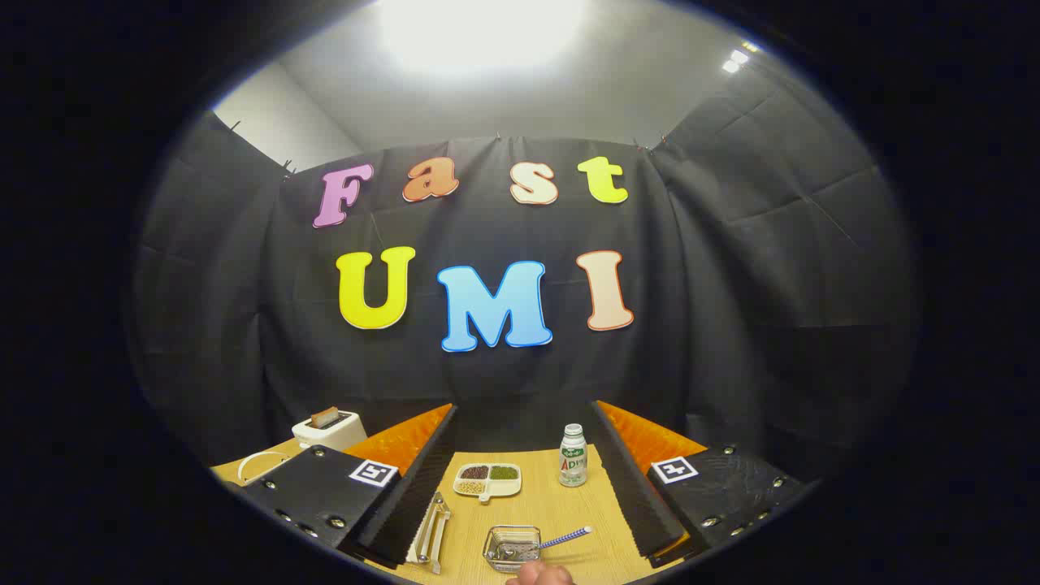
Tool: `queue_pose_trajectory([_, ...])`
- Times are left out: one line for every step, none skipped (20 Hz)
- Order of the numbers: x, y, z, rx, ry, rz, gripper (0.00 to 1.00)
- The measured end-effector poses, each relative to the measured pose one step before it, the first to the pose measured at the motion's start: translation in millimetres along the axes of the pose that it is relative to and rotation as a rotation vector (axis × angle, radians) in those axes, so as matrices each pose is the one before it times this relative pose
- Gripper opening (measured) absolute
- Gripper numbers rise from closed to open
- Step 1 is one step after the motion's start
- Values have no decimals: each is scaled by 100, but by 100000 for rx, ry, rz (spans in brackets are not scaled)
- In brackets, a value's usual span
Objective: Take the plate from the dish rack, then take the spoon from the basket and place it into the plate.
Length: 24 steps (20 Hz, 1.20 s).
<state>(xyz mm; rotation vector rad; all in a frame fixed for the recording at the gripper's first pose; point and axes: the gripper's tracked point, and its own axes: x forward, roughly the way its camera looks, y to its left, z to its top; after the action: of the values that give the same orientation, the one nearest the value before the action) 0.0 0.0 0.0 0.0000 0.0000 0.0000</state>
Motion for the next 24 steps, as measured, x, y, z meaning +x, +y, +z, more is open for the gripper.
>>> queue_pose_trajectory([178, 1, 165, -125, -57, -499, 98])
queue_pose_trajectory([79, 114, 388, -133, -339, -4, 98])
queue_pose_trajectory([187, 252, 606, -227, -852, -127, 98])
queue_pose_trajectory([283, 256, 541, -138, -779, 79, 98])
queue_pose_trajectory([265, 457, 311, 749, -660, 872, 98])
queue_pose_trajectory([449, 621, 269, 943, -470, 1226, 98])
queue_pose_trajectory([338, 412, 182, 261, -811, 1267, 98])
queue_pose_trajectory([167, 392, 25, -644, 276, 941, 98])
queue_pose_trajectory([36, 156, -218, -227, 1105, 337, 98])
queue_pose_trajectory([-186, 253, 225, 599, 272, 402, 98])
queue_pose_trajectory([-238, 444, 740, 271, -1850, 978, 98])
queue_pose_trajectory([-203, -24, 779, 381, -2615, -481, 98])
queue_pose_trajectory([-2, -90, -45, 702, -412, 179, 98])
queue_pose_trajectory([-3, 357, -87, 461, 351, 1303, 98])
queue_pose_trajectory([136, 74, 135, 734, 48, 864, 98])
queue_pose_trajectory([207, -33, 194, 469, 161, 483, 98])
queue_pose_trajectory([202, 32, -95, -454, 223, 619, 98])
queue_pose_trajectory([217, 147, -132, -387, 1108, 773, 98])
queue_pose_trajectory([298, 369, -40, -71, 455, 1275, 98])
queue_pose_trajectory([326, 457, -31, 49, 485, 488, 98])
queue_pose_trajectory([405, 322, -720, 124, 2890, -1048, 98])
queue_pose_trajectory([214, 664, -919, -9, 2883, -463, 98])
queue_pose_trajectory([319, 1370, -704, -179, 2830, 147, 98])
queue_pose_trajectory([546, 1442, -739, -1359, 2635, 540, 97])
